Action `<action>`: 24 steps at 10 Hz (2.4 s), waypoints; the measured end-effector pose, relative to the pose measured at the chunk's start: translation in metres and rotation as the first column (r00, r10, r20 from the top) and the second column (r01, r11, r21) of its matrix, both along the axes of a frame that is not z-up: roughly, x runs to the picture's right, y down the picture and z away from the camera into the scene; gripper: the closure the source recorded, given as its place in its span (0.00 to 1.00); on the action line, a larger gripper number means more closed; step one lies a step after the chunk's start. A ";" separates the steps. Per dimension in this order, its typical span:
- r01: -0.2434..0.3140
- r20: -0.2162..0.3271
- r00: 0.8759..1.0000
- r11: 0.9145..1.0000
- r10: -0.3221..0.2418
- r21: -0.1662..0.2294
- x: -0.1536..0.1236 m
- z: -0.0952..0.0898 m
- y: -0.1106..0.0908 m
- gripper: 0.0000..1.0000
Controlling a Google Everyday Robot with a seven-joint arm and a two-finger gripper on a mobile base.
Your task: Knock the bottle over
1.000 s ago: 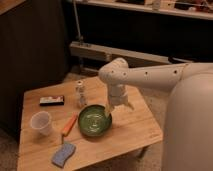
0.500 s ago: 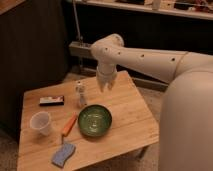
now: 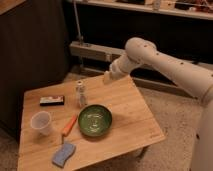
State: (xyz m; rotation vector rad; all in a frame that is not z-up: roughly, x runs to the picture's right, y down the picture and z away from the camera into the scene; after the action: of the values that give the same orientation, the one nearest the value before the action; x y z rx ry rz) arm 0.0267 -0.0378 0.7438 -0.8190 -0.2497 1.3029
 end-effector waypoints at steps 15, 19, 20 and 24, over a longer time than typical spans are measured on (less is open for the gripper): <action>0.190 0.330 0.929 0.981 -0.165 -0.044 -0.143 0.100 0.000 1.00; 0.368 0.410 0.856 0.928 -0.315 -0.057 -0.201 0.081 0.037 1.00; 0.409 0.425 0.837 0.910 -0.344 -0.070 -0.206 0.071 0.050 1.00; 0.471 0.430 0.814 0.876 -0.389 -0.100 -0.179 0.039 0.095 1.00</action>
State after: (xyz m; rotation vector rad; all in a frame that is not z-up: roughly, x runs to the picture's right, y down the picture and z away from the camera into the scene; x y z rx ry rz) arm -0.1524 0.0576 0.7824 -1.2400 -0.2350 0.7249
